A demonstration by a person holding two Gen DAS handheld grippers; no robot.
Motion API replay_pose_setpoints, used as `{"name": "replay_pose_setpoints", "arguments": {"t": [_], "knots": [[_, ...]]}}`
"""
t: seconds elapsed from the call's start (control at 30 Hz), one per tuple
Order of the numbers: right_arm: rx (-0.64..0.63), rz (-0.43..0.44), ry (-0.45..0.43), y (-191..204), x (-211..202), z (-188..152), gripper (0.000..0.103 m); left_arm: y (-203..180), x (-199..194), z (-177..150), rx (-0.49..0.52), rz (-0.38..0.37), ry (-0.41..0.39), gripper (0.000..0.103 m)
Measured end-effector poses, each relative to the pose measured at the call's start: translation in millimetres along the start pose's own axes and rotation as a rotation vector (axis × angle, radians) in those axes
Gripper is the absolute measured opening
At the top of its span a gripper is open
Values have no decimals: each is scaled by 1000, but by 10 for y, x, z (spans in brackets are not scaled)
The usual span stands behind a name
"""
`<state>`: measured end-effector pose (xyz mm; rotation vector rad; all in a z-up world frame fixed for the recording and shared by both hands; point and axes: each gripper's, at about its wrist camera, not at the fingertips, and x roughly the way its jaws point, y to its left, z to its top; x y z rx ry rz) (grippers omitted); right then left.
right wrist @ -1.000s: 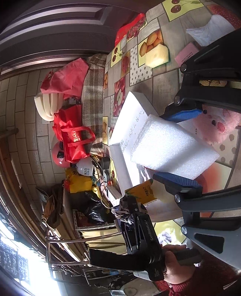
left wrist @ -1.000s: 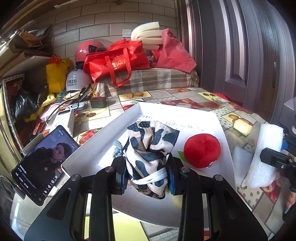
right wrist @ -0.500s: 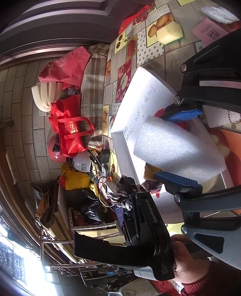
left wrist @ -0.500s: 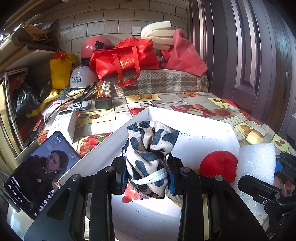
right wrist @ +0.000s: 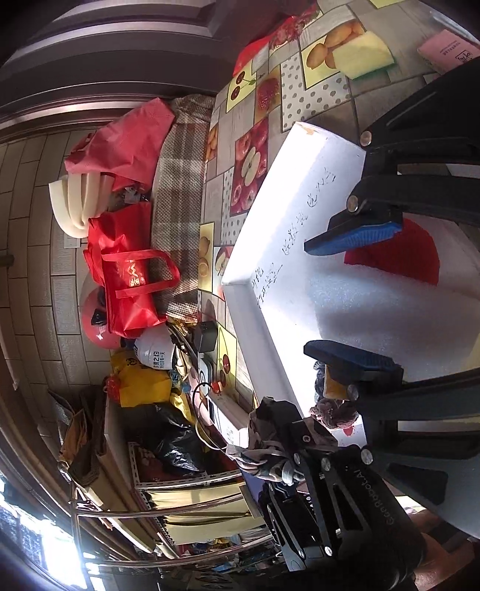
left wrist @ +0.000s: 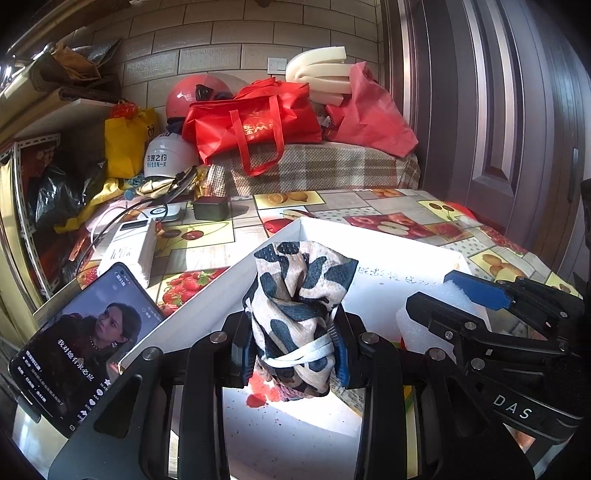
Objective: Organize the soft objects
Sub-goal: 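Carry the cloth bag toward the box while the right tool lowers the foam sheet into it, then lower the patterned cloth bag into the white box and open the left tool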
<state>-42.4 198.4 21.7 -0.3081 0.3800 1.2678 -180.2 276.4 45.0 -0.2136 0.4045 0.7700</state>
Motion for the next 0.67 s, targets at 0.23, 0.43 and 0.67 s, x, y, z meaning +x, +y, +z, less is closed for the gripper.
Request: {"name": "replay_pose_setpoints", "arguments": {"t": [0.23, 0.43, 0.67], "knots": [[-9, 1, -27, 31, -63, -10, 71, 41, -6, -2, -29, 33, -4, 44], [3, -4, -67, 13, -128, -5, 81, 112, -90, -17, -63, 83, -44, 77], [5, -48, -174, 30, -375, -62, 97, 147, -201, -29, -79, 83, -99, 103]]}}
